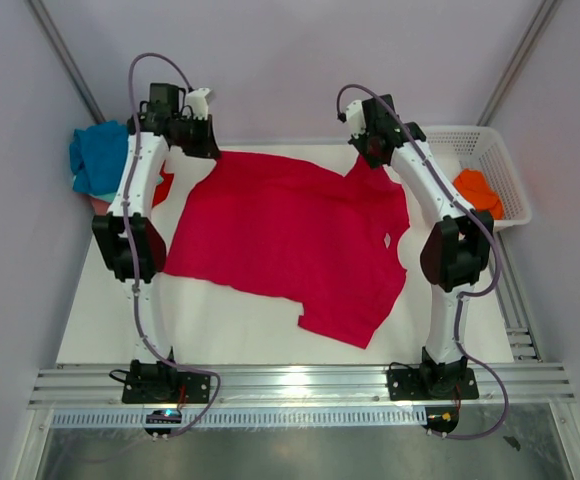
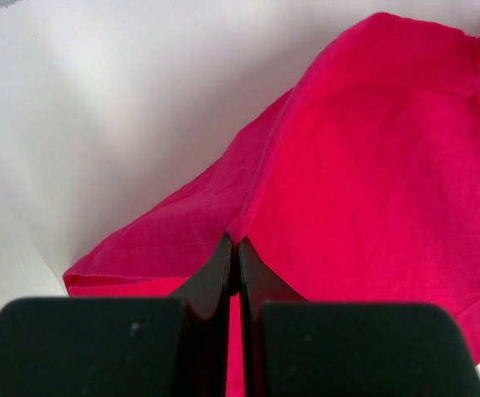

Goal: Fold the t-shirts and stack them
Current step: Flatten the tshirt out

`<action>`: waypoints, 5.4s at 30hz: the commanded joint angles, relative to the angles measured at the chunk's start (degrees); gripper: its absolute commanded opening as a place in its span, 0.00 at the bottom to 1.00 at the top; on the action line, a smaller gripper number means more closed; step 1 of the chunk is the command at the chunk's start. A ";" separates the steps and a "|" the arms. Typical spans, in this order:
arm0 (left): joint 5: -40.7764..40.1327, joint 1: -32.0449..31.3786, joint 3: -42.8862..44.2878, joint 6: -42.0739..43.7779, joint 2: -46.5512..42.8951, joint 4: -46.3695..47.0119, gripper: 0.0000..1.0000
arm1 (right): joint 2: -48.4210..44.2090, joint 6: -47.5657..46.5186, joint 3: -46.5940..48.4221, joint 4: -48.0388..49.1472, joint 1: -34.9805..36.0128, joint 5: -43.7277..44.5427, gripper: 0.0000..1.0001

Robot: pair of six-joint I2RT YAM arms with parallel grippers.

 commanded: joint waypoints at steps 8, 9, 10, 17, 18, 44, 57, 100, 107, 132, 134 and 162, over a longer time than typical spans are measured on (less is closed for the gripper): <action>7.84 7.39 1.22 -7.07 -4.10 -2.30 0.00 | -7.65 1.03 0.50 -10.50 0.23 -6.10 0.03; 8.37 7.74 -0.36 -7.16 -4.18 -2.29 0.00 | -8.00 1.11 0.50 -11.12 0.23 -6.98 0.03; 8.38 7.92 -0.81 -6.03 -4.18 -3.16 0.00 | -8.70 1.20 0.41 -11.91 0.23 -7.33 0.03; -1.10 7.92 -1.68 -0.57 -6.72 -1.28 0.00 | -13.26 2.35 0.49 -6.39 0.23 -1.11 0.03; -1.98 7.92 -2.91 -0.39 -7.95 1.02 0.00 | -13.71 2.26 0.76 -5.25 0.23 -0.05 0.03; 2.22 7.04 -17.32 8.75 -44.86 2.81 0.00 | -42.52 9.38 -2.32 13.40 3.56 3.03 0.03; 4.35 6.96 -51.96 7.81 -93.46 15.89 0.00 | -67.72 6.40 -11.50 2.23 7.17 -15.05 0.03; -15.00 12.49 -59.00 1.54 -61.43 38.03 0.00 | -54.86 7.36 -39.22 29.11 -11.37 -22.28 0.03; -14.57 12.32 -54.26 1.18 -47.97 43.05 0.00 | -37.66 5.87 -36.25 34.84 -11.37 -22.54 0.03; -23.79 4.50 -32.37 4.27 -4.02 65.99 0.00 | 5.08 0.94 -7.15 43.54 -10.50 -4.09 0.03; -23.61 2.67 -30.88 3.92 -1.38 66.17 0.00 | 5.79 0.07 -6.71 42.32 -9.97 -4.26 0.03; -41.45 1.51 -18.48 2.42 13.22 70.83 0.00 | 24.25 -20.15 4.36 52.42 -4.34 16.57 0.03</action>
